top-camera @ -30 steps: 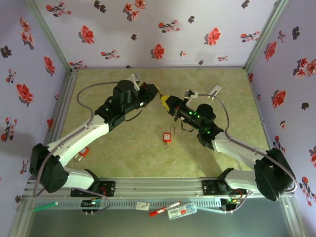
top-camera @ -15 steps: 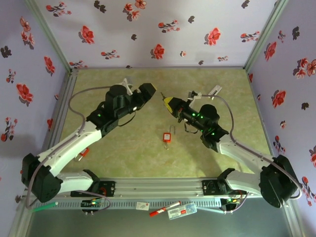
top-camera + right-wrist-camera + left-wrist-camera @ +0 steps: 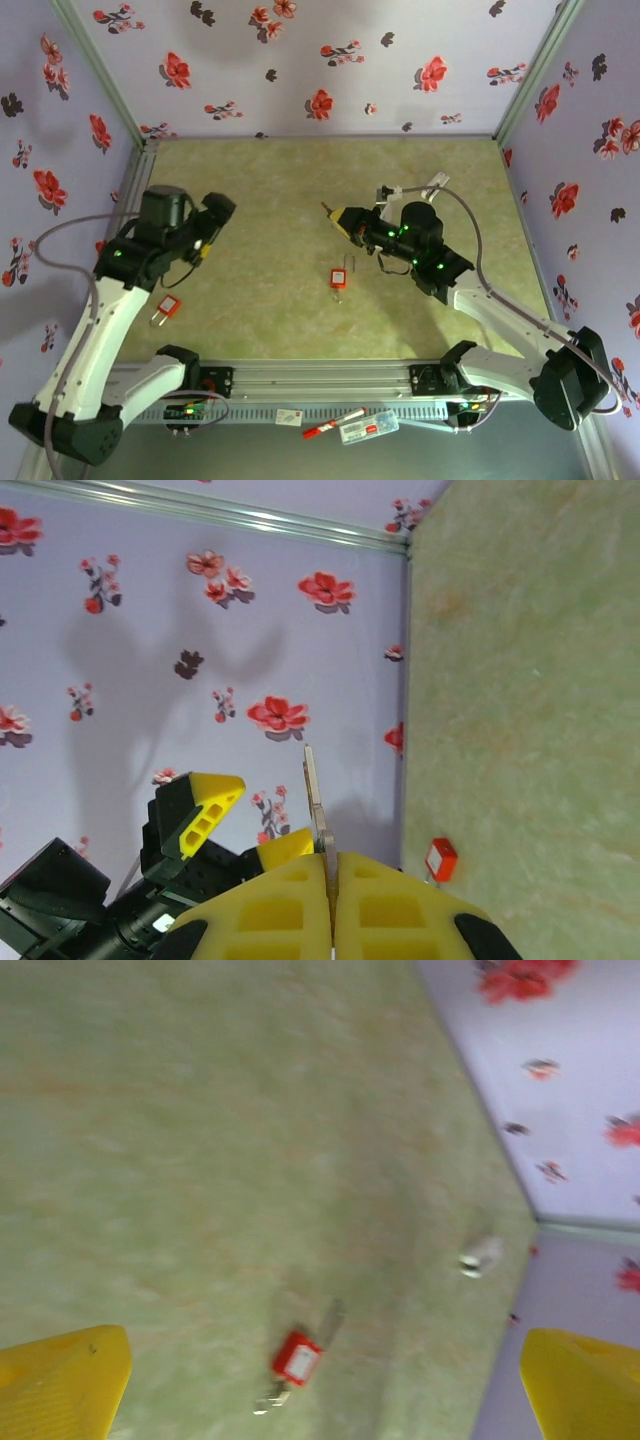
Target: Unlock with the key
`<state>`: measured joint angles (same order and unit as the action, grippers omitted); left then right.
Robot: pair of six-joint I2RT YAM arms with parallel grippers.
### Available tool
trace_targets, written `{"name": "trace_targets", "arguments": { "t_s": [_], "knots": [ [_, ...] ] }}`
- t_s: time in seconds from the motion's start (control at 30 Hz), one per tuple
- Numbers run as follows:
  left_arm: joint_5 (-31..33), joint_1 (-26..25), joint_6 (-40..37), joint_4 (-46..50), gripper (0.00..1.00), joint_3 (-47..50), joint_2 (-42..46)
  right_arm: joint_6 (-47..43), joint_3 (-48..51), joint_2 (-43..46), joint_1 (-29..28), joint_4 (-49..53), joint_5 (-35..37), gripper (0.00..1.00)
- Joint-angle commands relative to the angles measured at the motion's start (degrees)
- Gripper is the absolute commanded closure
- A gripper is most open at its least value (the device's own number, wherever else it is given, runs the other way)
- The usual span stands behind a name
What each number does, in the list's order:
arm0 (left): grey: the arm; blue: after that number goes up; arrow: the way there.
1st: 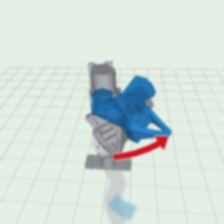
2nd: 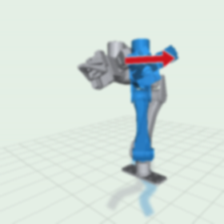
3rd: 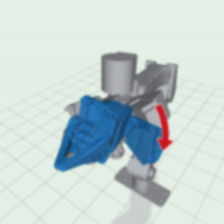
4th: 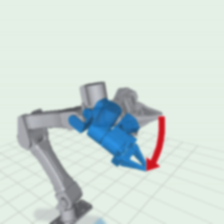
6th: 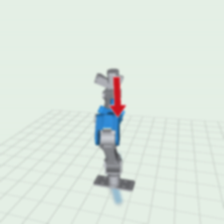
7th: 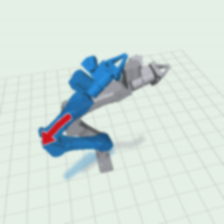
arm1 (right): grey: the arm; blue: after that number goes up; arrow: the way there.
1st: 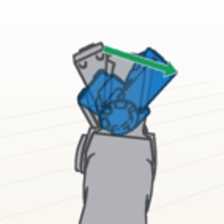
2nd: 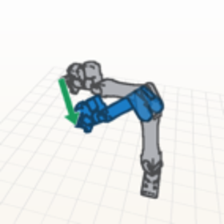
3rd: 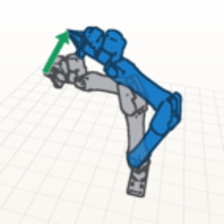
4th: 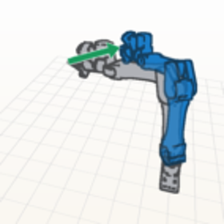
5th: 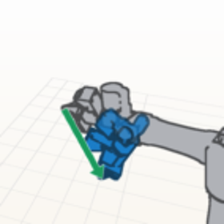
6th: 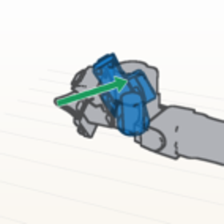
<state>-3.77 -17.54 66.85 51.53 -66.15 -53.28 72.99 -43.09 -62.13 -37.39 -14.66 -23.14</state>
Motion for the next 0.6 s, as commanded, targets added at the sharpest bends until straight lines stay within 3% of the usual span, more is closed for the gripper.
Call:
{"name": "trace_targets", "arguments": {
  "t_s": [0.0, 0.13, 0.27, 0.57],
  "knots": [
    [-2.86, 5.97, -3.8, 15.55, 0.0, 1.15, 2.33, -2.98, -2.03, 0.91, 0.34, 4.46, -2.52, 1.0],
    [-7.14, 14.9, -5.61, 19.19, 0.0, 4.62, 3.28, -3.89, -2.01, 0.95, 0.38, 6.59, -3.3, 1.0],
    [-10.45, 23.68, -2.5, 18.47, 0.0, 9.81, 4.65, -5.17, -1.61, 1.51, 0.43, 8.86, -4.36, 1.0],
    [-10.61, 37.7, 3.57, 17.95, 0.0, 18.88, 3.55, -7.16, -0.03, 3.89, 2.13, 13.33, -7.11, 1.0]
  ]
}}
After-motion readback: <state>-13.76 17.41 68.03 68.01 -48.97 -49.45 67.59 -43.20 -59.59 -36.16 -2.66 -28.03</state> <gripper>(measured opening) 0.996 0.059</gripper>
